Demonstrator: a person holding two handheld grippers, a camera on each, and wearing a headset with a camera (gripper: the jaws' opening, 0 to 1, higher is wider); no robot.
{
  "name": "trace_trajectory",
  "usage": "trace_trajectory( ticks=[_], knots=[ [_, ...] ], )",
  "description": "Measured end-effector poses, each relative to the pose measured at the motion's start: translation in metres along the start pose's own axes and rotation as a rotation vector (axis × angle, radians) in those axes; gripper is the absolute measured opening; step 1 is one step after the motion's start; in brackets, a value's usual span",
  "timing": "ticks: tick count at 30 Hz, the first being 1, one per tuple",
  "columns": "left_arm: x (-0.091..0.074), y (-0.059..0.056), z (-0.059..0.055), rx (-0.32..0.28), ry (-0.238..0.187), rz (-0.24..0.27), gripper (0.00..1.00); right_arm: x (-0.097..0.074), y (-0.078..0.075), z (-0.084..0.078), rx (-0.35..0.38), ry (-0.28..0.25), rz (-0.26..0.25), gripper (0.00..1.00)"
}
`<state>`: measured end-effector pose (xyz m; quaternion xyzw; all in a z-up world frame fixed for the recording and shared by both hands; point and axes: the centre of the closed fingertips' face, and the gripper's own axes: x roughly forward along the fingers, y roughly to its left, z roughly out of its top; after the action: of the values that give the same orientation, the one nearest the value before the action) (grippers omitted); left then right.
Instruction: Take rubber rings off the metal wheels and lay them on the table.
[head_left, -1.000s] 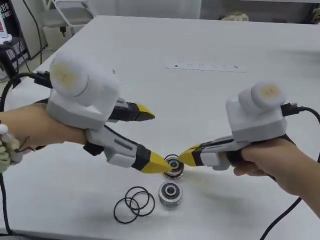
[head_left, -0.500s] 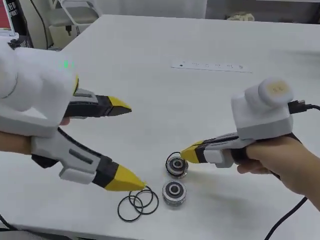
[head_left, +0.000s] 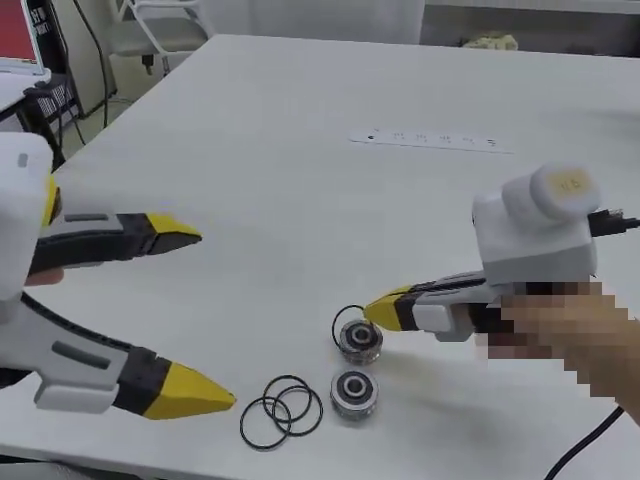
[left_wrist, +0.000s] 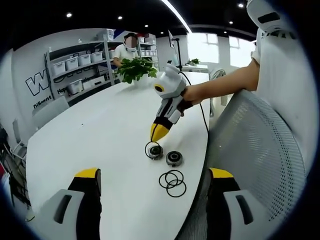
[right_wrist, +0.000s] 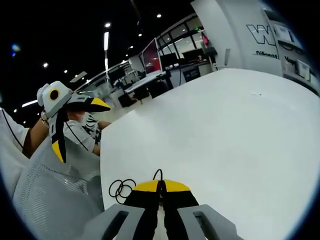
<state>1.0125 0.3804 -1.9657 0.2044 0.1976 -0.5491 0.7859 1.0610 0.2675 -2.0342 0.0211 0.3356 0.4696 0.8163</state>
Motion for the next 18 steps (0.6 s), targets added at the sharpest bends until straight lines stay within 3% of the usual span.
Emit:
trace_trajectory(
  ticks=[9, 18],
  knots=[
    [-0.011, -0.006, -0.018, -0.07, -0.005, 0.039, 0.85, 0.002, 0.014, 0.007, -0.014, -0.012, 0.034, 0.0],
    [-0.012, -0.016, -0.041, -0.104, 0.041, 0.058, 0.83, 0.01, 0.034, 0.005, -0.026, 0.013, 0.102, 0.0]
  ],
)
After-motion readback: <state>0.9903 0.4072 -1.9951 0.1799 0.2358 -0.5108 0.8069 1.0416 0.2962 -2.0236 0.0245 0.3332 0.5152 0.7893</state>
